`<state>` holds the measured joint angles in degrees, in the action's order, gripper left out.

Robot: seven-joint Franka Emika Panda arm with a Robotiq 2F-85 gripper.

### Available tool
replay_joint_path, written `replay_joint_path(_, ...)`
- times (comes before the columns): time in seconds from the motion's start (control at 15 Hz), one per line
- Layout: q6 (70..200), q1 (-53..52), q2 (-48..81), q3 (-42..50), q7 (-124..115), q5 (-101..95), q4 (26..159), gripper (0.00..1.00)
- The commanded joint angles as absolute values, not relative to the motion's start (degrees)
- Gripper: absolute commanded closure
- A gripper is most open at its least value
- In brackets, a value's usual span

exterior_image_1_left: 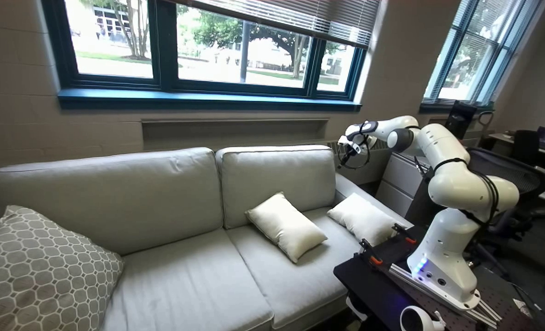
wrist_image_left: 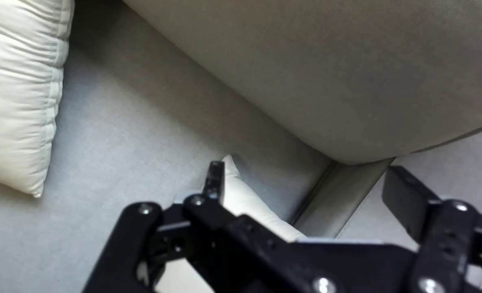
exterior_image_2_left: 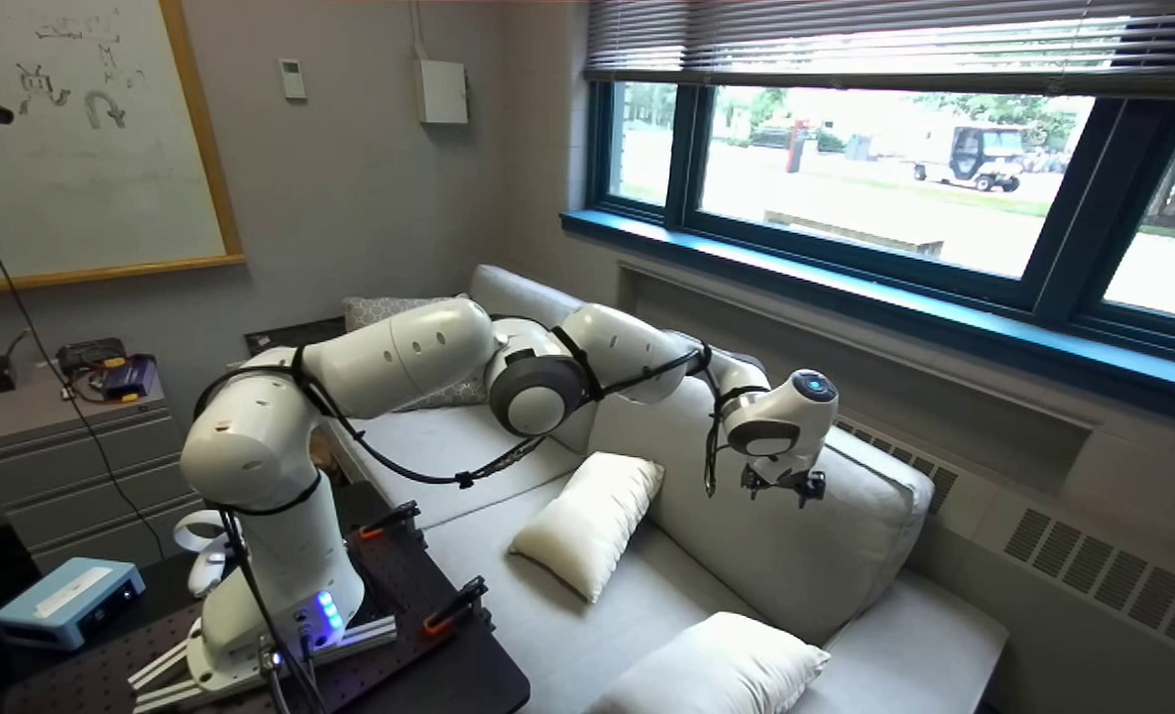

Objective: Arrange the two small pillows against the right armrest of the sofa

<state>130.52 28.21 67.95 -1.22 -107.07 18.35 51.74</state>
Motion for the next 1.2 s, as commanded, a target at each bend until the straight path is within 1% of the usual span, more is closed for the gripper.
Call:
replay_joint_path(0.0, 130.5, 28.4, 67.9, -1.2, -106.9, 18.3, 51.8, 0.00)
replay_joint_path(0.2, 130.7, 28.3, 67.8, -0.1, -107.1, 17.6, 52.7, 0.00)
replay_joint_path(0.33, 129.6, 27.8, 70.5, 0.6, -107.4, 17.0, 49.5, 0.00)
replay_joint_path(0.4, 127.2, 27.3, 72.7, 1.5, -105.6, 19.0, 46.4, 0.00)
replay_joint_path(0.53, 122.2, 28.8, 77.0, -1.2, -104.1, 17.5, 40.8, 0.00)
replay_joint_path(0.8, 111.5, 30.0, 84.2, -2.7, -98.8, 17.5, 31.4, 0.00)
replay_joint_path(1.0, 106.2, 30.7, 86.7, -2.9, -95.6, 18.0, 28.6, 0.00)
replay_joint_path(1.13, 104.3, 30.6, 86.6, -2.2, -94.3, 19.6, 29.2, 0.00)
